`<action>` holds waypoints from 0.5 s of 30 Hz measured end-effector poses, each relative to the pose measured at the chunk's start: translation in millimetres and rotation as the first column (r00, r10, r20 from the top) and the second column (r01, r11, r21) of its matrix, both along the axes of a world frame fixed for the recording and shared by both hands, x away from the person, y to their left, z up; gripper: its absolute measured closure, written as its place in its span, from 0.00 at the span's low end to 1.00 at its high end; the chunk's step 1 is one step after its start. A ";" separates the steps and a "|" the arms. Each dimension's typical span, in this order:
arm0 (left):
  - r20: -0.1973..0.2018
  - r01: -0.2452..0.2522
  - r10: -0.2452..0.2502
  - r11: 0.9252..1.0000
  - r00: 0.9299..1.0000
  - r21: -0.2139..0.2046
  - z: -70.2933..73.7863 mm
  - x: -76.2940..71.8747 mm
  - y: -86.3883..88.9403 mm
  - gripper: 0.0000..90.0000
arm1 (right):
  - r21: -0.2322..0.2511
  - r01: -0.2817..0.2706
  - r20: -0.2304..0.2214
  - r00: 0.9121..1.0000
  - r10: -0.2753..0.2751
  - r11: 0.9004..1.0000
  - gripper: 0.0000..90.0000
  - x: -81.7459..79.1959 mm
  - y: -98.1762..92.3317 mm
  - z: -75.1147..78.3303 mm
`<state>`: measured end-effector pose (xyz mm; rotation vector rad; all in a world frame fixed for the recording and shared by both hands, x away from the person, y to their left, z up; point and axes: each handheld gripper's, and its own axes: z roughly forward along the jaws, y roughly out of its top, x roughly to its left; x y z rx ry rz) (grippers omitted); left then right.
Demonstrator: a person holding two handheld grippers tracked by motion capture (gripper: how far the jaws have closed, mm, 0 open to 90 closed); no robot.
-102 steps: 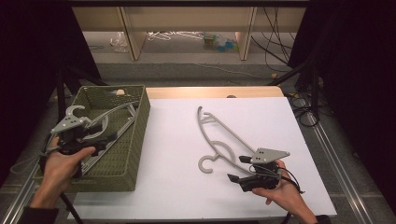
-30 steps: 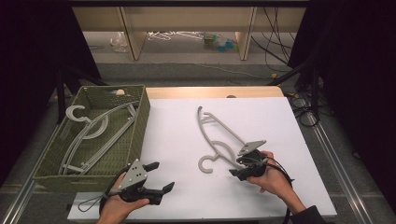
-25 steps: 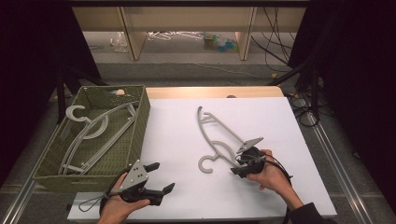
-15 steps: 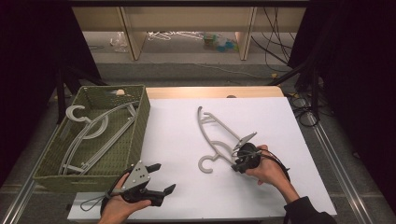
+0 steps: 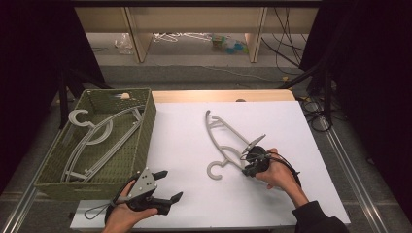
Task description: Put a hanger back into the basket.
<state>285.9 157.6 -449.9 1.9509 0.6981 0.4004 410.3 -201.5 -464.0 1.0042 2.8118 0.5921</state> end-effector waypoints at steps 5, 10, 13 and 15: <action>0.003 0.000 -0.001 1.000 1.000 0.012 -0.3 1.2 0.5 0.19 | -0.002 -0.004 0.013 1.000 0.004 1.000 0.90 0.0 -0.2 -0.4; 0.005 0.002 -0.002 1.000 1.000 0.013 -0.2 1.2 0.4 0.19 | 0.001 -0.023 0.014 1.000 0.023 1.000 0.91 -0.3 -0.6 1.1; 0.005 0.001 -0.001 1.000 1.000 0.010 0.2 0.8 0.3 0.19 | -0.003 -0.035 0.024 0.999 0.035 0.999 0.91 -0.7 -0.9 1.8; 0.006 0.002 -0.002 1.000 1.000 0.011 0.1 0.9 0.1 0.20 | 0.002 -0.049 0.027 0.998 0.049 0.999 0.91 -1.7 -1.0 3.3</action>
